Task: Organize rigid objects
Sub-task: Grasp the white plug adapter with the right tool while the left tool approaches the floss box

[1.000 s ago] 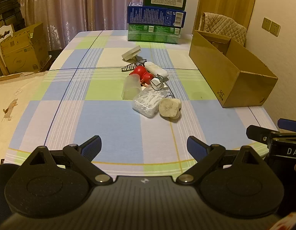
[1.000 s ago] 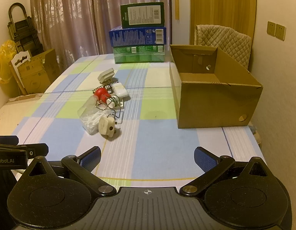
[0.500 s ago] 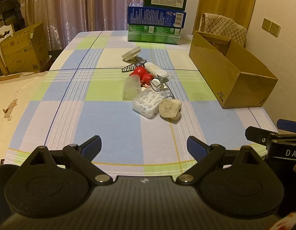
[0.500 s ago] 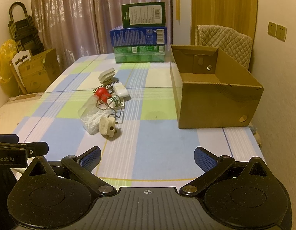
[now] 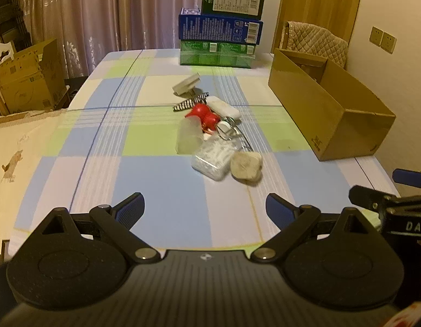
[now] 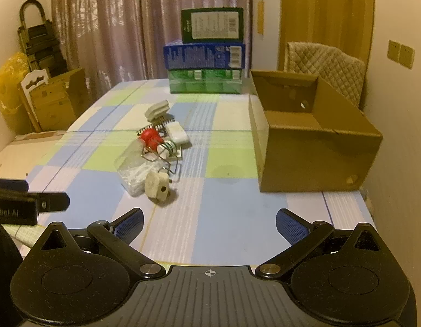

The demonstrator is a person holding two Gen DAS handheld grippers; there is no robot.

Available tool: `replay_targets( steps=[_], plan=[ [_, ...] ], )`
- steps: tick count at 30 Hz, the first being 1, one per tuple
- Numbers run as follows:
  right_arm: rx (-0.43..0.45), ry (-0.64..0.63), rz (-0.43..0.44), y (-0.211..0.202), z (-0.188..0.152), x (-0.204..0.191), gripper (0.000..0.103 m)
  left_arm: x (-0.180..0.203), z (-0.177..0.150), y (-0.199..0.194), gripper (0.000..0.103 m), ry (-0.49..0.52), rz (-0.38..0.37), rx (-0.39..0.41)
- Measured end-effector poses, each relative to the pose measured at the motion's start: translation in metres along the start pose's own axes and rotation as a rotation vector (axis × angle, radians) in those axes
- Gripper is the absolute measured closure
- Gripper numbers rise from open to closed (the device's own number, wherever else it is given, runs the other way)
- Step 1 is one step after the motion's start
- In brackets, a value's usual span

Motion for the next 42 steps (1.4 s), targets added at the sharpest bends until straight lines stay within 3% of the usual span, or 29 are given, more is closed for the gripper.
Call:
replay_targets(
  steps=[5, 10, 18, 28, 36, 42],
  plan=[
    [0.012, -0.037, 0.009, 0.014, 0.007, -0.007, 0.002, -0.016, 0.022, 0.016, 0.009, 0.025, 0.017, 0.022],
    [0.035, -0.080, 0.034, 0.033, 0.016, -0.017, 0.002, -0.024, 0.046, 0.039, 0.009, 0.061, -0.020, 0.043],
    [0.016, -0.171, 0.059, 0.085, 0.015, -0.035, 0.003, -0.024, 0.059, 0.086, 0.009, 0.129, -0.044, 0.043],
    [-0.068, -0.287, 0.064, 0.163, -0.006, -0.046, 0.033, -0.023, 0.047, 0.143, 0.009, 0.171, -0.055, 0.031],
    [-0.112, -0.309, 0.034, 0.204, -0.011, -0.048, 0.038, -0.018, 0.037, 0.162, 0.009, 0.146, -0.115, -0.002],
    [-0.104, -0.303, 0.015, 0.217, -0.007, -0.045, 0.046, -0.018, 0.034, 0.168, 0.009, 0.148, -0.116, -0.010]
  ],
)
Point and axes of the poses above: each gripper's, at about its wrist camera, not at the fingertips, and y roughly the way its jaws point, x to its right, z to its top, the point moved 10 cm from there along y, roughly the way its jaws point, and after that the axes turned 11 degrees about z, right-handed, at the moved point
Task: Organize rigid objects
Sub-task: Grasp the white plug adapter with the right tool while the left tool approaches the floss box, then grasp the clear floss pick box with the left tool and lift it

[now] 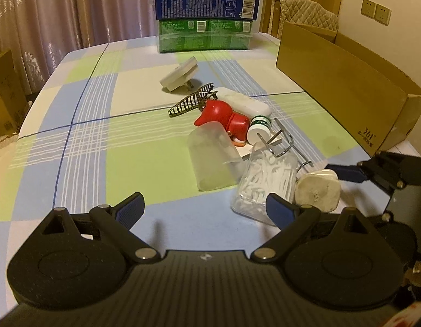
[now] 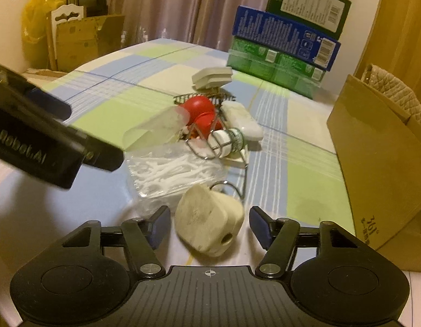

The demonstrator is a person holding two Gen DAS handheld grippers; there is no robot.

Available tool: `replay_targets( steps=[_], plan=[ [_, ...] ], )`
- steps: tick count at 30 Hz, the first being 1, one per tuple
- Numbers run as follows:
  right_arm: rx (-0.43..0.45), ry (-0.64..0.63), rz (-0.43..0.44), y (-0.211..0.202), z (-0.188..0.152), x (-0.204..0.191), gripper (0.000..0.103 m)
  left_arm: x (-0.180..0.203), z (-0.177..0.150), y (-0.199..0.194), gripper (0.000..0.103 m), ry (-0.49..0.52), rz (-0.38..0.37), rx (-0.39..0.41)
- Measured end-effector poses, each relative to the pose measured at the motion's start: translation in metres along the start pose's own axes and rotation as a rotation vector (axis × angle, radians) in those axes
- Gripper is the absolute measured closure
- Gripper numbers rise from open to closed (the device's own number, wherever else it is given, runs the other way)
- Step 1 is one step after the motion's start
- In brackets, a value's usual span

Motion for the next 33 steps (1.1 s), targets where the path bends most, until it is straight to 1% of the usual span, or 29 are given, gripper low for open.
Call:
replay_targets(
  steps=[2, 6, 8, 12, 15, 18, 20, 21, 26, 28, 30, 33],
  plan=[
    [-0.003, 0.001, 0.006, 0.000, 0.000, 0.001, 0.053, 0.000, -0.002, 0.002, 0.009, -0.001, 0.000, -0.007],
    [-0.013, 0.014, 0.003, -0.008, -0.004, 0.007, 0.053, 0.006, -0.002, 0.001, 0.009, 0.029, -0.010, 0.005],
    [-0.018, 0.030, 0.003, -0.013, -0.007, 0.012, 0.053, 0.014, -0.001, -0.001, 0.009, 0.056, -0.021, 0.023],
    [-0.032, 0.032, -0.018, -0.021, -0.015, 0.020, 0.053, 0.034, 0.001, -0.003, 0.009, 0.106, -0.069, 0.048],
    [-0.034, 0.036, -0.043, -0.026, -0.020, 0.029, 0.053, 0.047, 0.004, 0.000, 0.009, 0.125, -0.098, 0.055],
    [-0.035, 0.057, -0.060, -0.032, -0.025, 0.037, 0.053, 0.056, 0.007, 0.006, 0.009, 0.147, -0.104, 0.059],
    [-0.030, 0.074, -0.066, -0.036, -0.029, 0.041, 0.053, 0.060, 0.009, 0.011, 0.010, 0.168, -0.093, 0.067],
    [-0.028, 0.086, -0.066, -0.038, -0.029, 0.044, 0.053, 0.061, 0.010, 0.013, 0.015, 0.180, -0.087, 0.066],
    [-0.013, 0.130, -0.072, -0.046, -0.030, 0.052, 0.054, 0.070, 0.006, 0.021, 0.026, 0.203, -0.096, 0.039],
    [-0.005, 0.146, -0.073, -0.049, -0.029, 0.056, 0.058, 0.073, 0.004, 0.022, 0.035, 0.227, -0.087, 0.033],
    [0.008, 0.151, -0.072, -0.052, -0.027, 0.059, 0.064, 0.073, 0.003, 0.025, 0.049, 0.226, -0.075, 0.024],
    [0.012, 0.147, -0.071, -0.054, -0.025, 0.060, 0.065, 0.073, 0.000, 0.023, 0.052, 0.213, -0.074, 0.008]
  ],
)
Point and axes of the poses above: each gripper's, at about its wrist camera, not at the fingertips, and y roughly the way its jaws point, x to its right, z to its top, the point moved 10 cm from there along y, roughly the way its jaws point, and after that the axes turned 11 degrees about z, right-handed, at the moved point
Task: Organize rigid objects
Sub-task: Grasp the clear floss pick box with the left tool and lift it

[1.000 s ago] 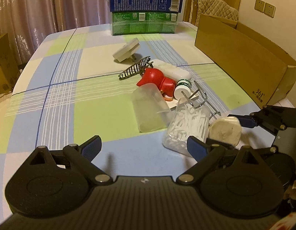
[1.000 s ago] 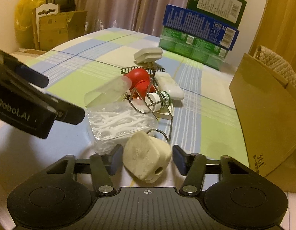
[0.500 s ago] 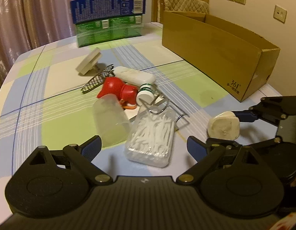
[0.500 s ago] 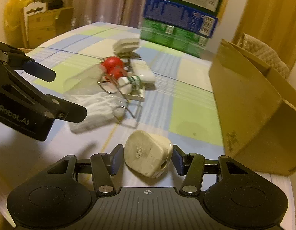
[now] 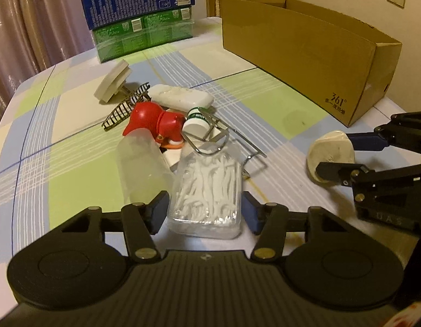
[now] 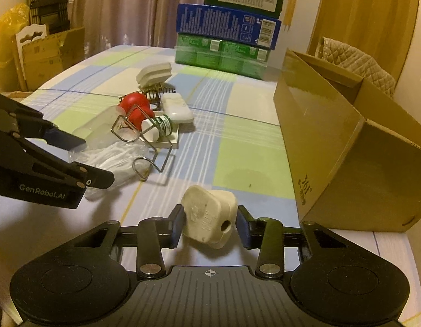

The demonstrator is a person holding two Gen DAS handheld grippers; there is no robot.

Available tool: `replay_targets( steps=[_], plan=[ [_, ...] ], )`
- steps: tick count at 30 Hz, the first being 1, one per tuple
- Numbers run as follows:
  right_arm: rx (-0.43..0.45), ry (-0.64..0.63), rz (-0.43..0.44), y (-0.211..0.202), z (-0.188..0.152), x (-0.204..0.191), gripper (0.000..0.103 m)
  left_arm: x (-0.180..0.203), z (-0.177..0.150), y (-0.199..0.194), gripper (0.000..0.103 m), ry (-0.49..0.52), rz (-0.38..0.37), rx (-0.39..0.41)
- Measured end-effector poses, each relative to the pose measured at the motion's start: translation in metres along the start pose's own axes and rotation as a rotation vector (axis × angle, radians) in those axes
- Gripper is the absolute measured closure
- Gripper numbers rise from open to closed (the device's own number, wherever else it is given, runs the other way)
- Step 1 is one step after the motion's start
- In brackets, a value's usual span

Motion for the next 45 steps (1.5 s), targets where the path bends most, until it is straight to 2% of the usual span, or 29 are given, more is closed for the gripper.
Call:
replay_targets(
  steps=[6, 10, 15, 23, 26, 37, 45],
  plan=[
    [-0.005, 0.007, -0.011, -0.002, -0.002, 0.002, 0.065, 0.009, -0.011, -0.013, 0.052, -0.023, -0.019, -0.028],
    [-0.008, -0.010, -0.035, -0.001, -0.002, 0.003, 0.055, 0.009, -0.012, -0.009, 0.051, -0.047, -0.008, -0.041],
    [-0.020, -0.004, -0.028, 0.005, -0.005, 0.004, 0.050, 0.008, -0.009, -0.005, 0.046, -0.067, -0.008, -0.039],
    [-0.020, -0.031, -0.041, 0.015, -0.006, 0.001, 0.050, 0.010, -0.007, 0.001, 0.046, -0.060, 0.001, -0.042],
    [-0.016, -0.011, -0.035, 0.015, -0.005, 0.003, 0.054, 0.011, -0.006, 0.004, 0.046, -0.063, 0.006, -0.045],
    [0.008, 0.016, -0.020, 0.001, -0.001, 0.005, 0.055, 0.011, -0.001, 0.007, 0.050, -0.085, 0.017, -0.050],
    [0.032, 0.031, -0.010, -0.011, 0.004, 0.004, 0.055, 0.007, -0.013, -0.005, 0.051, -0.099, 0.036, -0.089]
  ],
)
Point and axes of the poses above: each gripper's, at about its wrist camera, not at the fingertips, and y roughly the way its jaws point, x to its right, z to its top, the point moved 10 cm from there along y, roughly the way its jaws point, and after that the axes turned 11 degrees about z, right-handed, at the moved point
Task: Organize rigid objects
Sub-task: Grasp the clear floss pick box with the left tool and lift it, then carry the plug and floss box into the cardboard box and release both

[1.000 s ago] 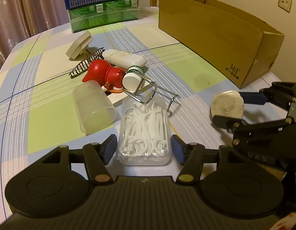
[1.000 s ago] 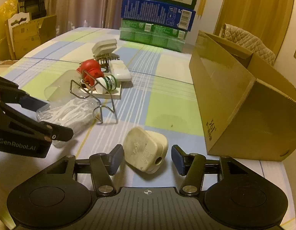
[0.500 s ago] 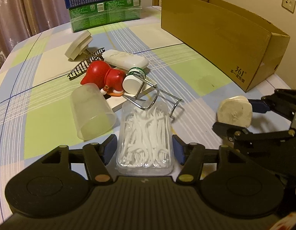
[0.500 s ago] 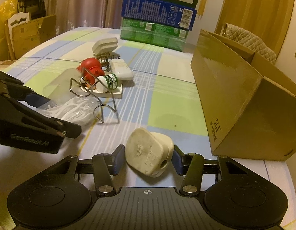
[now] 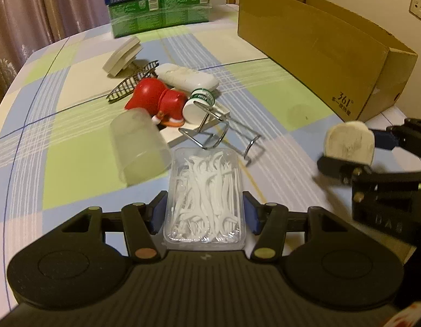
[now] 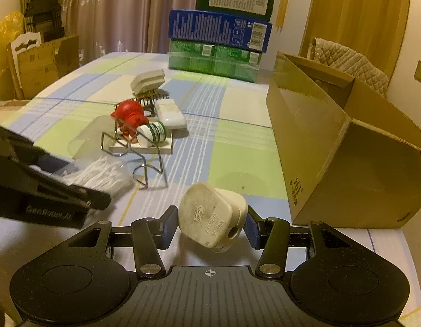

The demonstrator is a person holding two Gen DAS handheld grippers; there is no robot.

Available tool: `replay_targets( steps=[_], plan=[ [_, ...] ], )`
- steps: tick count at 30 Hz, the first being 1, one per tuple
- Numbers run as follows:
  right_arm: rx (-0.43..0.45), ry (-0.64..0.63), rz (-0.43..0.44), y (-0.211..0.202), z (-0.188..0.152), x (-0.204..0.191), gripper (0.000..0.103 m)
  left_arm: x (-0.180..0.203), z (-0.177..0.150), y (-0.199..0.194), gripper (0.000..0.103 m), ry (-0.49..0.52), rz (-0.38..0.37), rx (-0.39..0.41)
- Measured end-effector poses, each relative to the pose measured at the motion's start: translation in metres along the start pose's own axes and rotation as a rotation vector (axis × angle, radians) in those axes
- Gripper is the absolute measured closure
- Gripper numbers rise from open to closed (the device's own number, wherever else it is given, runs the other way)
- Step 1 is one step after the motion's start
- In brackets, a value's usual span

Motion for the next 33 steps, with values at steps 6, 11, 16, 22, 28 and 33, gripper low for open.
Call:
replay_targets(
  steps=[6, 11, 16, 22, 28, 33],
  plan=[
    [0.030, -0.007, 0.008, -0.009, 0.008, -0.006, 0.055, -0.002, -0.008, -0.015, 0.051, -0.003, 0.007, 0.001],
    [0.055, -0.009, 0.008, -0.017, 0.015, -0.008, 0.055, -0.006, -0.006, -0.027, 0.051, -0.015, 0.007, 0.016],
    [0.072, -0.009, 0.009, -0.025, 0.020, -0.010, 0.055, -0.008, -0.004, -0.039, 0.051, -0.023, 0.010, 0.036],
    [0.116, -0.007, 0.007, -0.039, 0.035, -0.009, 0.055, -0.008, 0.013, -0.055, 0.051, -0.048, -0.001, 0.071],
    [0.193, 0.048, -0.026, -0.065, 0.077, 0.018, 0.055, 0.006, 0.067, -0.081, 0.051, -0.050, -0.009, 0.172],
    [0.241, 0.077, -0.038, -0.091, 0.122, 0.063, 0.055, 0.037, 0.119, -0.097, 0.051, -0.038, -0.077, 0.252]
  ],
)
Point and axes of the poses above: each gripper's, at about its wrist camera, not at the fingertips, and y roughly the way its jaws point, x to its right, z to its top, the point moved 10 cm from there along y, roughly the way its jaws point, and after that the axes turned 11 degrees about z, right-handed, at the moved point
